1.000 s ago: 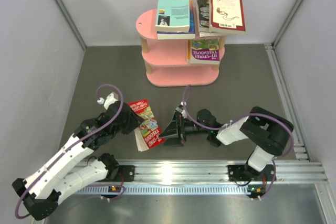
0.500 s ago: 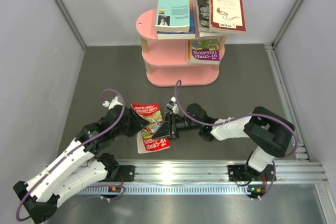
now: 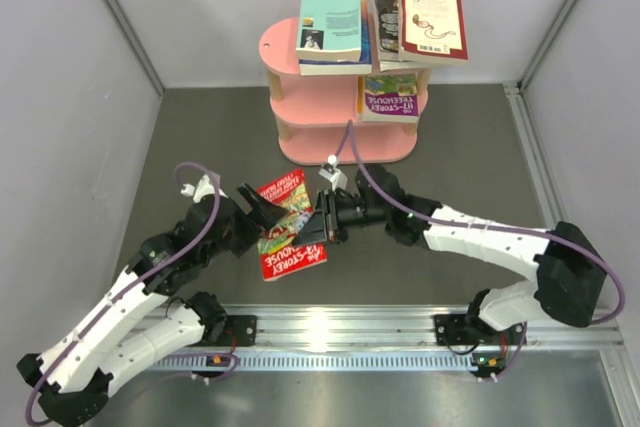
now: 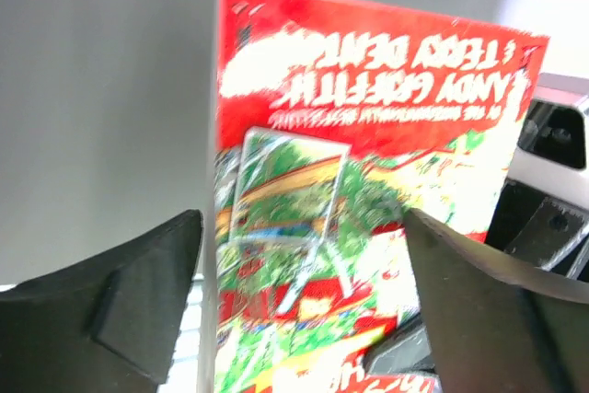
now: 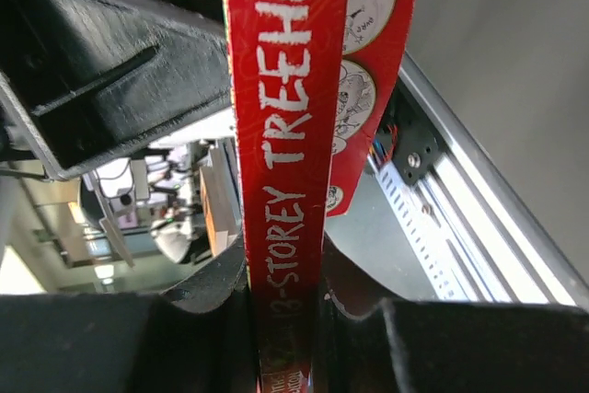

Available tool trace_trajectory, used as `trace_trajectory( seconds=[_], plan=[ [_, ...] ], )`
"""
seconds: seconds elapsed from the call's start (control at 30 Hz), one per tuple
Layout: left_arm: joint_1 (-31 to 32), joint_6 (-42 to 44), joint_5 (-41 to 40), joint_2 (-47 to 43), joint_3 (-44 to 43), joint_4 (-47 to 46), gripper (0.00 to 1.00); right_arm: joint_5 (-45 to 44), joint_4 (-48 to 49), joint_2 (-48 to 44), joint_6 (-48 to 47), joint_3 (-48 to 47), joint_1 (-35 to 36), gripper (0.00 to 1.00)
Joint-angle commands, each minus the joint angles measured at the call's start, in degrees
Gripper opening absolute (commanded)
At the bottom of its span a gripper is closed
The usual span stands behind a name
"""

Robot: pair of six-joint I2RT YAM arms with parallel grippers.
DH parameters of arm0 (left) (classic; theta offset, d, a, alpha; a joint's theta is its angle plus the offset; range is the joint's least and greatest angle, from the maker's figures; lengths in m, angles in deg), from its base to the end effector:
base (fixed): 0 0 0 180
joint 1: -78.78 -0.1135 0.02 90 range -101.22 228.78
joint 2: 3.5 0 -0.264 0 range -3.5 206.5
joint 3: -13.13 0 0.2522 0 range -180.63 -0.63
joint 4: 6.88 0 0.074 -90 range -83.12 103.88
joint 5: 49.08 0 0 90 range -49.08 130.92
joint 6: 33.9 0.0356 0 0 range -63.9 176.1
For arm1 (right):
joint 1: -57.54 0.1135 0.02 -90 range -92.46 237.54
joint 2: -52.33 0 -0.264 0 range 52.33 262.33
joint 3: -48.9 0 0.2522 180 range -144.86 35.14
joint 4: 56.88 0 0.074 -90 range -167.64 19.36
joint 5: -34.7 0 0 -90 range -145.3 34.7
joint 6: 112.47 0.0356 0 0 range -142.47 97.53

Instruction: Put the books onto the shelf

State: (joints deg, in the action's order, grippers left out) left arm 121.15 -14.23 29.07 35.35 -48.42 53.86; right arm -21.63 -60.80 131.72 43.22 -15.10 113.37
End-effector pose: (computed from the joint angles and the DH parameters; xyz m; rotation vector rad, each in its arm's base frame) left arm 0.1030 -0.0841 0.3094 -0.6835 2.2532 -0.8187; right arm 0.1591 0.2695 0.2718 -0.3014 2.3918 1.8071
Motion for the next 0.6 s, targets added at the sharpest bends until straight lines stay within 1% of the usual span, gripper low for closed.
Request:
trace_trajectory(
  seconds=[0.0,0.03,0.17,0.3,0.4,0.43,0.47,0.53,0.57],
  plan=[
    [0.2,1.2,-1.7,-1.3,-4.3,0.7,0.98,-0.2,-6.4,-5.9,-8.9,-12.2,-2.5,0.0],
    [0.2,1.2,-1.7,-1.5,-4.8,-0.7,0.98,0.3,-6.5,-6.4,-8.4,-14.8,-4.4,0.0],
    [0.2,0.9,-1.2,-1.9,-5.9,-5.8,0.98,1.9,-4.6,-6.9,-3.1,-19.7,-8.0,0.0],
    [0.2,-0.1,-0.3,0.7,-6.1,-11.4,0.96,3.2,2.0,-6.7,3.6,-21.3,-9.8,0.0],
    [0.2,-1.1,0.0,3.2,-6.7,-14.8,0.94,3.1,10.2,-7.4,10.5,-19.6,-10.7,0.0],
    [0.2,-1.6,-0.1,3.8,-6.8,-15.7,0.94,2.6,13.3,-7.7,12.9,-17.4,-11.4,0.0],
    [0.1,-1.9,0.1,4.6,-6.8,-16.6,0.94,2.4,20.4,-7.9,18.3,-16.0,-11.8,0.0],
    [0.2,-2.6,0.5,5.3,-6.6,-19.3,0.94,0.8,28.1,-8.1,24.2,-12.1,-13.1,0.0],
    [0.1,-2.8,0.9,5.7,-6.4,-19.8,0.94,0.3,33.8,-7.9,29.1,-11.3,-13.5,0.0]
  ],
)
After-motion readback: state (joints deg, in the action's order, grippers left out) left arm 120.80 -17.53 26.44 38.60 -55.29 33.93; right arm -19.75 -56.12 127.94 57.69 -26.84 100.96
